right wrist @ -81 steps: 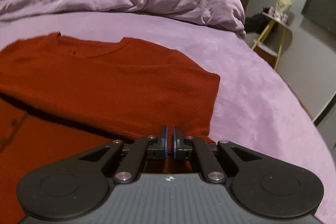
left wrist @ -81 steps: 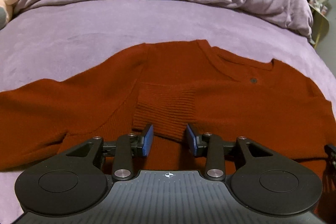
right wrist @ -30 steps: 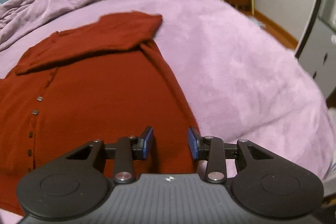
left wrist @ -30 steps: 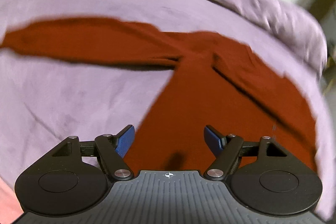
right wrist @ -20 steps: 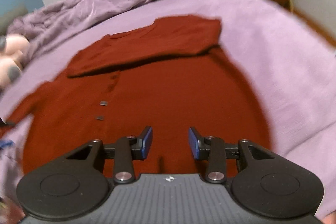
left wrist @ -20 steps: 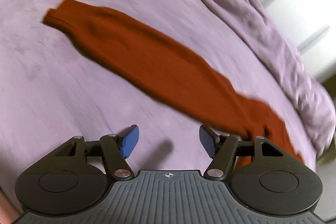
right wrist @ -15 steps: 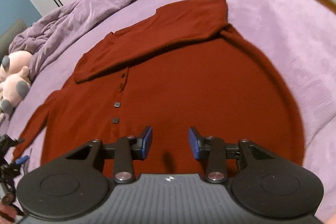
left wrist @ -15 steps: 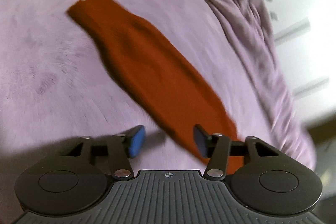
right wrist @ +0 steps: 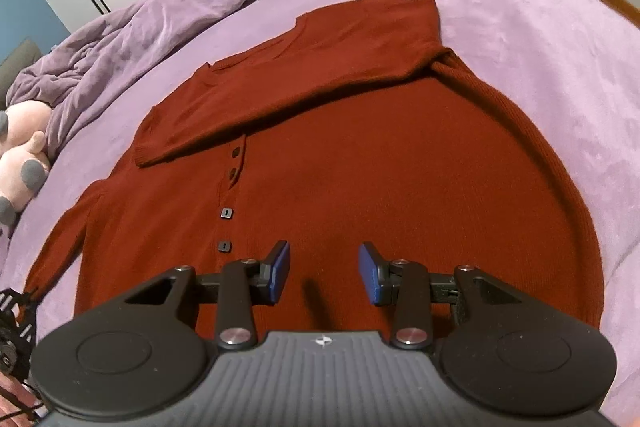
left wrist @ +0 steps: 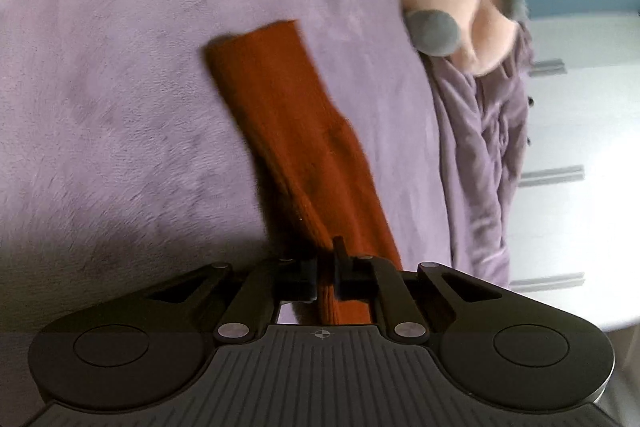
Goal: Fold small clothes
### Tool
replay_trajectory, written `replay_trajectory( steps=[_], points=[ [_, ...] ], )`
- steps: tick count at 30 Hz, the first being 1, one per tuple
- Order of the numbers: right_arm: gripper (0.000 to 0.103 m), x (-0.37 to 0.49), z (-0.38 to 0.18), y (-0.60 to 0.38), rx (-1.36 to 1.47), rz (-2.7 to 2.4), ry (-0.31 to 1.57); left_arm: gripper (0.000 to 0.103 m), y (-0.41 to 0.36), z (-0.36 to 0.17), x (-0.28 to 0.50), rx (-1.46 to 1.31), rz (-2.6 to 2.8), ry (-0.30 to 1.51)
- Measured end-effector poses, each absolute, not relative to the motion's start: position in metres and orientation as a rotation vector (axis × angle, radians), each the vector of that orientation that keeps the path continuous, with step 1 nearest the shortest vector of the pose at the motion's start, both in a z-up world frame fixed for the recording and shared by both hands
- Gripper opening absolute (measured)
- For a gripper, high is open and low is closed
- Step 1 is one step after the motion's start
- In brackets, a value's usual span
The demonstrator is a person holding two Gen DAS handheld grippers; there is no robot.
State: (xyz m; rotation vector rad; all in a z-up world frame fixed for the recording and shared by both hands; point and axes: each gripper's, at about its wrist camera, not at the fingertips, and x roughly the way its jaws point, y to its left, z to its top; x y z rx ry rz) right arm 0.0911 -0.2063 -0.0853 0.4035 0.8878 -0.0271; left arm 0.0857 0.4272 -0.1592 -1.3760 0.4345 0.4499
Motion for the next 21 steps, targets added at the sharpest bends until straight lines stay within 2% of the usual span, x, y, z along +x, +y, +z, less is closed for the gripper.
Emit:
replay_trajectory(
  steps=[8, 11, 15, 16, 17, 19, 21],
  points=[
    [0.038, 0.089, -0.080, -0.212, 0.411, -0.012, 0.854, 0.008, 0.379, -0.073, 0.113, -0.986, 0.258, 0.398],
    [0.038, 0.088, -0.081, -0.218, 0.453, -0.004, 0.850, 0.008, 0.324, -0.031, 0.137, -0.809, 0.070, 0.393],
    [0.038, 0.087, -0.083, -0.222, 0.495, 0.008, 0.848, 0.010, 0.210, 0.007, 0.163, -0.505, -0.234, 0.423],
    [0.038, 0.086, -0.083, -0.223, 0.502, 0.012, 0.848, 0.013, 0.183, 0.007, 0.167, -0.440, -0.280, 0.455],
    [0.038, 0.086, -0.083, -0.223, 0.501, 0.016, 0.848, 0.023, 0.160, 0.004, 0.172, -0.397, -0.317, 0.488],
    [0.038, 0.086, -0.082, -0.222, 0.492, 0.024, 0.848, 0.035, 0.127, -0.013, 0.176, -0.379, -0.350, 0.558],
    [0.038, 0.087, -0.081, -0.223, 0.492, 0.028, 0.846, 0.036, 0.111, -0.036, 0.179, -0.390, -0.316, 0.640]
  ],
)
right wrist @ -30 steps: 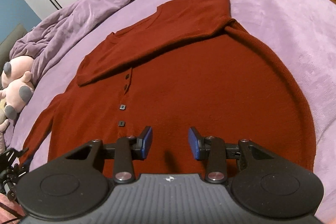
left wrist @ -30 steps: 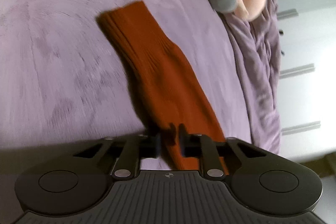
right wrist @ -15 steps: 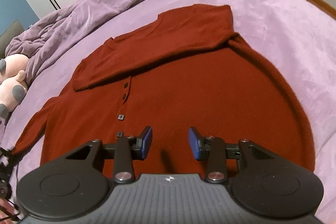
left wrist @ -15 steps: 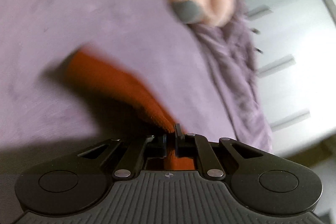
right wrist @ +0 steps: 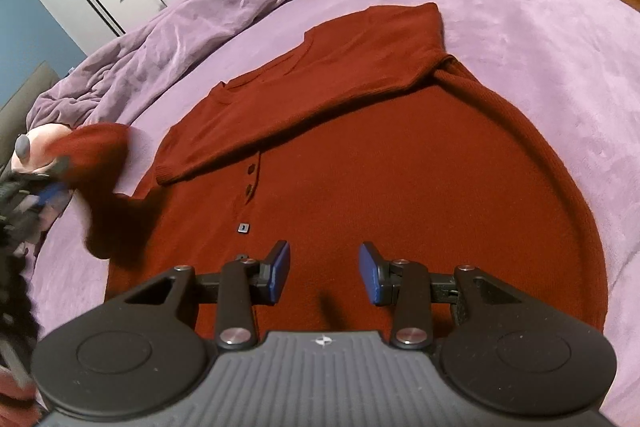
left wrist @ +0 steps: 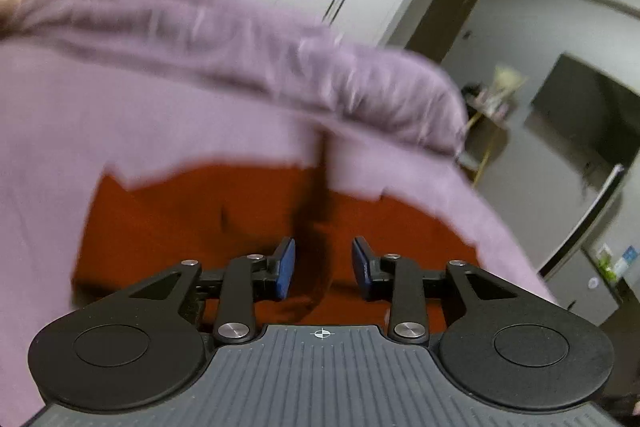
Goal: Fold small clothes
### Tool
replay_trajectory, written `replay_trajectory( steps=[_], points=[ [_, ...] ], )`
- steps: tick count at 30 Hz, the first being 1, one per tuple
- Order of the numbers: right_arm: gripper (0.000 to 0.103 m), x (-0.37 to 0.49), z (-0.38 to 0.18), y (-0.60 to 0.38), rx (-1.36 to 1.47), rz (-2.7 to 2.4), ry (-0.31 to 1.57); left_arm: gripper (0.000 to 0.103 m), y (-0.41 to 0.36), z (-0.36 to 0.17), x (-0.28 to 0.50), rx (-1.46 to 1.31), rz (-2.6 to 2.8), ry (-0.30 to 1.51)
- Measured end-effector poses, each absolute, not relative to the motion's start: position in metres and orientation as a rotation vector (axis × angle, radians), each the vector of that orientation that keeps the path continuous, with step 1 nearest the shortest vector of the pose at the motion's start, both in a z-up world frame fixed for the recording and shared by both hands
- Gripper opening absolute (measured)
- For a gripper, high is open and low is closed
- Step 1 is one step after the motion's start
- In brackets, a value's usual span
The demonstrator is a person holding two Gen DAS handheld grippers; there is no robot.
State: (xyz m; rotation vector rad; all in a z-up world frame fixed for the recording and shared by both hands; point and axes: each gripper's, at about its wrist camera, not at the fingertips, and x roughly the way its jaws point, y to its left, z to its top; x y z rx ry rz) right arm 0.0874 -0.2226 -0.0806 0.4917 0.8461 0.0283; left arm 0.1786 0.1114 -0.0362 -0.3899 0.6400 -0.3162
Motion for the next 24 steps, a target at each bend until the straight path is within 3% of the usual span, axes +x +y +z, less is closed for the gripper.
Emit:
replay_trajectory(
  steps=[7, 16, 24],
  points=[
    [0.038, 0.122, -0.076, -0.214, 0.482, 0.119, 0.841, 0.041, 0.131, -0.087, 0.172, -0.477, -0.101, 0.814],
    [0.038, 0.216, -0.096, -0.184, 0.532, 0.208, 0.867, 0.050, 0.149, -0.092, 0.160, -0.489, -0.072, 0.826],
    [0.038, 0.227, -0.101, -0.182, 0.538, 0.235, 0.818, 0.058, 0.146, -0.093, 0.159, -0.467, -0.091, 0.829]
  ],
)
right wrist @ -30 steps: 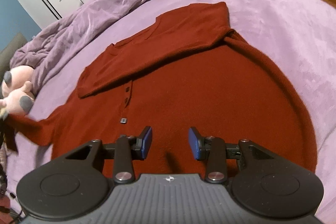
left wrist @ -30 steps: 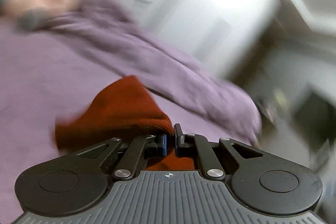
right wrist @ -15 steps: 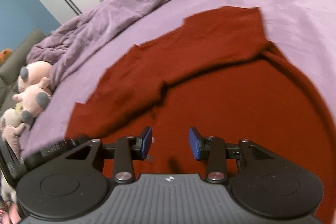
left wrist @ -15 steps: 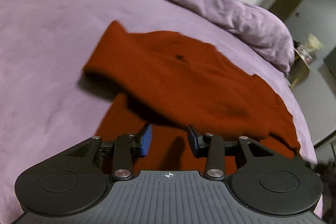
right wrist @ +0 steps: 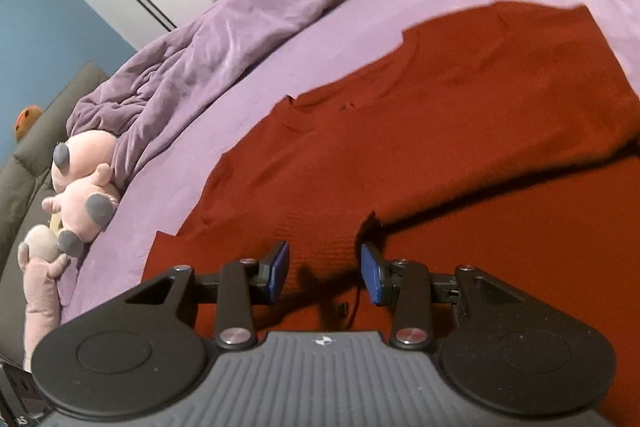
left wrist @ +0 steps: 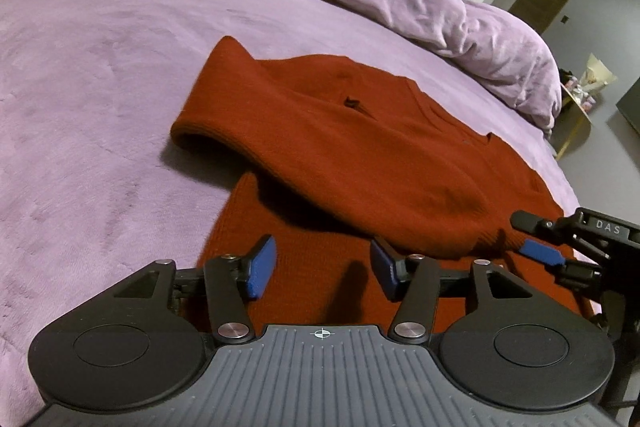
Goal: Fold small clothes
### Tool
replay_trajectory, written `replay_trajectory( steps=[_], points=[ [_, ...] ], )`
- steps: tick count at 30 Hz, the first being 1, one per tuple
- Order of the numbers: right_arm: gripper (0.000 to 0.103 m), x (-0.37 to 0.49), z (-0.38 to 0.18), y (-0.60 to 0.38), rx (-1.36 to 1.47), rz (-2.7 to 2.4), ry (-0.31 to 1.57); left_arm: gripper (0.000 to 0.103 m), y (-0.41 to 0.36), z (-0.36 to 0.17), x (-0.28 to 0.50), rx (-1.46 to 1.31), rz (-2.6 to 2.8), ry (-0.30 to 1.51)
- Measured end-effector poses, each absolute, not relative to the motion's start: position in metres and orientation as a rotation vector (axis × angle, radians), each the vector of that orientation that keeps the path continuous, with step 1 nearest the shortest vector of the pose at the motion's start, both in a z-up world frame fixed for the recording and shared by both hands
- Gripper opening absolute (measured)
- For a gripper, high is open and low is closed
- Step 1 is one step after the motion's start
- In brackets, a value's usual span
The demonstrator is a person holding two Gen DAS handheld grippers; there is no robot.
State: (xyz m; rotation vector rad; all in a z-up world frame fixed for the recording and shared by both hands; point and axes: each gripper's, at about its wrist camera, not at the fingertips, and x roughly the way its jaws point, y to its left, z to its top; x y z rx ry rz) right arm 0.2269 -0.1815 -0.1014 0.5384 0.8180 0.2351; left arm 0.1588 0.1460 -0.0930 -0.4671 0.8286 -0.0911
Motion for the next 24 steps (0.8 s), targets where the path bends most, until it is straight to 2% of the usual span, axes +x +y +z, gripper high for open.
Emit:
replay_trajectory(
  steps=[3, 5, 7, 10, 15, 19, 24],
  points=[
    [0.038, 0.231, -0.101, -0.180, 0.520, 0.249, 0.808, 0.058, 0.146, -0.092, 0.160, -0.479, -0.089, 0.829],
    [0.033, 0.233, -0.101, -0.180, 0.506, 0.253, 0.808, 0.058, 0.147, -0.093, 0.160, -0.494, -0.086, 0.831],
    [0.008, 0.235, -0.100, -0.179, 0.490, 0.264, 0.805, 0.058, 0.148, -0.092, 0.160, -0.501, -0.078, 0.833],
    [0.005, 0.236, -0.093, -0.172, 0.453, 0.288, 0.811, 0.058, 0.147, -0.089, 0.162, -0.496, -0.064, 0.833],
    [0.005, 0.232, -0.048, -0.174, 0.382, 0.292, 0.653, 0.059, 0.142, -0.081, 0.169, -0.447, -0.051, 0.815],
    [0.005, 0.245, -0.018, -0.211, 0.332, 0.134, 0.548, 0.059, 0.137, -0.078, 0.179, -0.407, -0.038, 0.813],
    [0.005, 0.278, -0.041, -0.272, 0.358, -0.072, 0.663, 0.059, 0.130, -0.081, 0.199, -0.420, -0.025, 0.831]
  ],
)
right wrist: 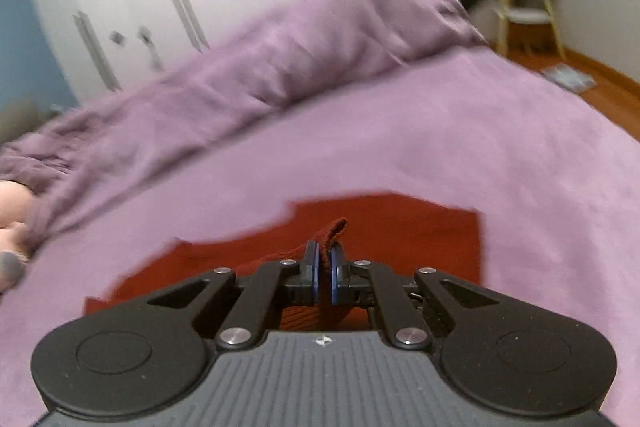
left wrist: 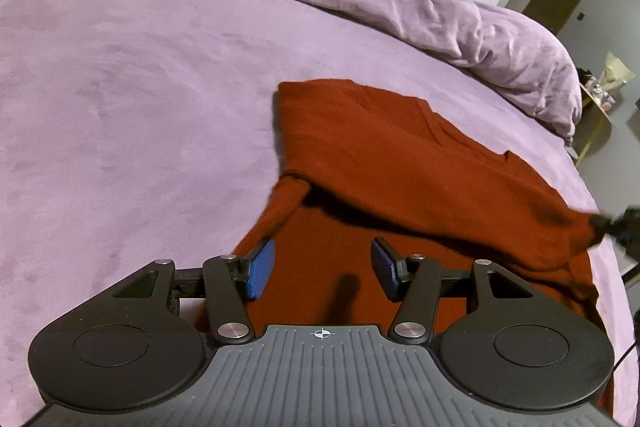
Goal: Fold small clothes
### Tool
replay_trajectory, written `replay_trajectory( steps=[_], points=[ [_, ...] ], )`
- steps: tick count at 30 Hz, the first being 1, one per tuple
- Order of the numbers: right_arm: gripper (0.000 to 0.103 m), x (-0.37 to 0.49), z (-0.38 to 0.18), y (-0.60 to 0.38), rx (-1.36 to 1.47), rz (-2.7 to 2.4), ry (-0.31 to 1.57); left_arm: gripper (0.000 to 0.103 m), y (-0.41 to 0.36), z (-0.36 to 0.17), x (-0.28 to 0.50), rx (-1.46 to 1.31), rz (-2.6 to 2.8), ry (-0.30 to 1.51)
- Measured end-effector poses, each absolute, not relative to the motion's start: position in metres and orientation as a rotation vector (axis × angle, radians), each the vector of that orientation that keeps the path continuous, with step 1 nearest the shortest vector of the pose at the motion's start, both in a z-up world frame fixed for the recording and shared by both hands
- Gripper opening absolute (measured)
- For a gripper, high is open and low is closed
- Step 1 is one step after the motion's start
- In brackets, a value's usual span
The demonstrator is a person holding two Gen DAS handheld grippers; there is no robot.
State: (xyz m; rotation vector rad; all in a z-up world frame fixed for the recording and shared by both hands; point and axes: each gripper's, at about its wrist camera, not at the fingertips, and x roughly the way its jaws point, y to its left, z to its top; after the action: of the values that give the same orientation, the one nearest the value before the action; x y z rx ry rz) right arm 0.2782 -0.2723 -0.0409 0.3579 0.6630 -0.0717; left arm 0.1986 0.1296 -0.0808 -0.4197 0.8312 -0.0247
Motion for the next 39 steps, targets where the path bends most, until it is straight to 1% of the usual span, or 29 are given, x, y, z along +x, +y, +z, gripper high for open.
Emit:
replay_trajectory(
  steps=[2, 5, 6, 7, 9, 12, 13, 14, 16, 17, 19, 24, 26, 27, 29, 30, 31, 32, 34, 39],
  points=[
    [0.006, 0.285, -0.058, -0.291, 0.402, -0.070, 0.725, 0.059, 0.124, -0.081, 0.204, -0.412, -0.028, 0.840],
    [0.014, 0.280, -0.074, -0.306, 0.447, -0.063, 0.737, 0.059, 0.116, -0.081, 0.209, -0.377, -0.044, 0.837],
    [0.023, 0.278, -0.077, -0.308, 0.439, -0.061, 0.741, 0.059, 0.114, -0.082, 0.211, -0.365, -0.046, 0.842],
    [0.035, 0.275, -0.083, -0.306, 0.432, -0.047, 0.745, 0.059, 0.112, -0.083, 0.213, -0.357, -0.046, 0.847],
    [0.048, 0.277, -0.091, -0.306, 0.419, -0.031, 0.763, 0.059, 0.111, -0.085, 0.216, -0.354, -0.035, 0.859],
    [0.048, 0.280, -0.098, -0.304, 0.441, -0.007, 0.762, 0.059, 0.111, -0.085, 0.220, -0.360, -0.025, 0.866],
    [0.045, 0.281, -0.099, -0.303, 0.451, -0.002, 0.759, 0.059, 0.111, -0.085, 0.221, -0.360, -0.023, 0.865],
    [0.040, 0.283, -0.099, -0.301, 0.444, -0.007, 0.760, 0.059, 0.110, -0.084, 0.222, -0.359, -0.022, 0.865],
    [0.012, 0.289, -0.099, -0.293, 0.394, -0.022, 0.775, 0.059, 0.108, -0.083, 0.225, -0.350, -0.018, 0.868],
    [0.008, 0.290, -0.098, -0.289, 0.366, -0.021, 0.776, 0.059, 0.107, -0.082, 0.227, -0.346, -0.018, 0.865],
    [0.006, 0.291, -0.089, -0.279, 0.303, -0.021, 0.753, 0.059, 0.105, -0.080, 0.231, -0.331, -0.009, 0.857],
    [0.005, 0.292, -0.066, -0.281, 0.186, -0.121, 0.671, 0.059, 0.102, -0.080, 0.239, -0.316, -0.013, 0.870],
    [0.006, 0.296, -0.068, -0.287, 0.165, -0.151, 0.700, 0.059, 0.102, -0.079, 0.236, -0.323, -0.022, 0.887],
    [0.010, 0.299, -0.070, -0.289, 0.168, -0.163, 0.737, 0.059, 0.102, -0.075, 0.231, -0.326, -0.035, 0.886],
    [0.012, 0.291, -0.069, -0.289, 0.172, -0.183, 0.737, 0.059, 0.101, -0.066, 0.215, -0.333, -0.082, 0.846],
    [0.019, 0.284, -0.067, -0.286, 0.186, -0.146, 0.709, 0.059, 0.100, -0.060, 0.208, -0.332, -0.101, 0.826],
    [0.029, 0.275, -0.063, -0.282, 0.211, -0.091, 0.674, 0.060, 0.098, -0.055, 0.204, -0.325, -0.115, 0.805],
    [0.032, 0.270, -0.060, -0.278, 0.225, -0.057, 0.648, 0.063, 0.095, -0.050, 0.203, -0.312, -0.124, 0.789],
    [0.033, 0.266, -0.058, -0.264, 0.228, -0.004, 0.628, 0.068, 0.085, -0.044, 0.210, -0.264, -0.135, 0.772],
    [0.032, 0.289, -0.072, -0.222, 0.171, 0.083, 0.685, 0.067, 0.058, -0.056, 0.245, -0.194, -0.092, 0.789]
  ],
)
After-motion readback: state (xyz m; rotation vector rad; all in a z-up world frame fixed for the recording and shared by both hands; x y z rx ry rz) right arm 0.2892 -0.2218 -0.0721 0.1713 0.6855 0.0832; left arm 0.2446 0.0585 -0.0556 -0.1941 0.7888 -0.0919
